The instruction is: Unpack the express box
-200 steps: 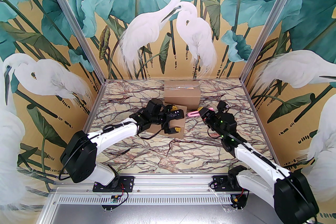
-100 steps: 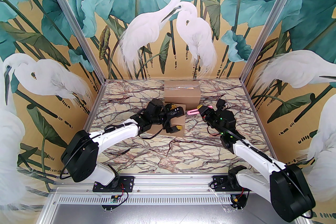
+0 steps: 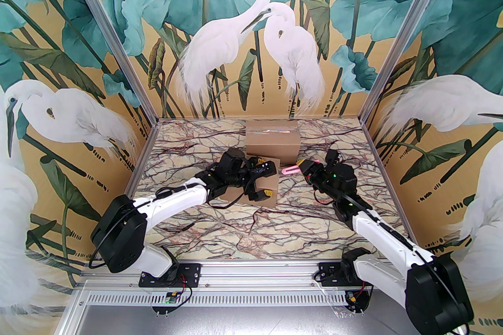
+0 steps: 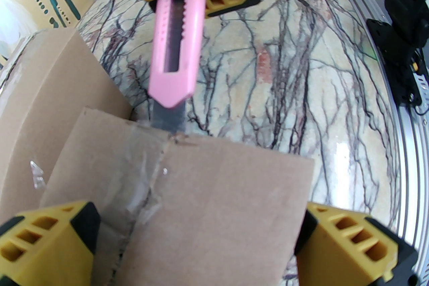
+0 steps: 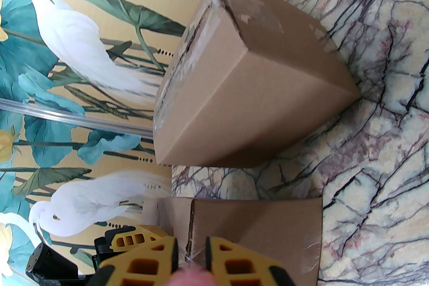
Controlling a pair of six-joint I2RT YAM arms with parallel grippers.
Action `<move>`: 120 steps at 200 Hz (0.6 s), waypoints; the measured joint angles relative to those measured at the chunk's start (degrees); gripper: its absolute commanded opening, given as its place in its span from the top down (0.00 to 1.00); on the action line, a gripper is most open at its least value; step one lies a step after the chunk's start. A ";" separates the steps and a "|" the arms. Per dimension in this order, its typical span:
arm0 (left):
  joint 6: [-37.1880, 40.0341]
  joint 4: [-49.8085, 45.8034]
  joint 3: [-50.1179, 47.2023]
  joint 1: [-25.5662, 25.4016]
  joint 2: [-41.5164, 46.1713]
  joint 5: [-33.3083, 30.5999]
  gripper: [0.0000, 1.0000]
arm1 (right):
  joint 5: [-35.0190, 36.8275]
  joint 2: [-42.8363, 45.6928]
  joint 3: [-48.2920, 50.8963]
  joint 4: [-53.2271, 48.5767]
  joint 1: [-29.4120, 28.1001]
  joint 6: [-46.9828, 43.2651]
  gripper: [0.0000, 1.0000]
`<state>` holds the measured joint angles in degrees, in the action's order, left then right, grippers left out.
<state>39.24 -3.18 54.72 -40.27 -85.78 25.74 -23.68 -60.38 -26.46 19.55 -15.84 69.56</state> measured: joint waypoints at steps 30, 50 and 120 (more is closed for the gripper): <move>2.45 0.17 -1.86 1.73 1.36 2.78 0.01 | -5.53 -5.14 -2.36 1.46 0.39 -0.35 1.00; 2.38 0.20 -1.86 2.40 1.29 2.62 0.00 | -8.17 -8.79 -3.91 3.37 0.90 -0.35 1.00; -3.91 1.95 0.00 1.68 -0.94 -0.61 0.00 | -5.79 -8.85 -2.49 6.88 1.40 0.13 1.00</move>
<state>35.33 -1.23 54.72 -38.59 -86.72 25.12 -29.47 -69.23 -28.95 26.44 -14.44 69.69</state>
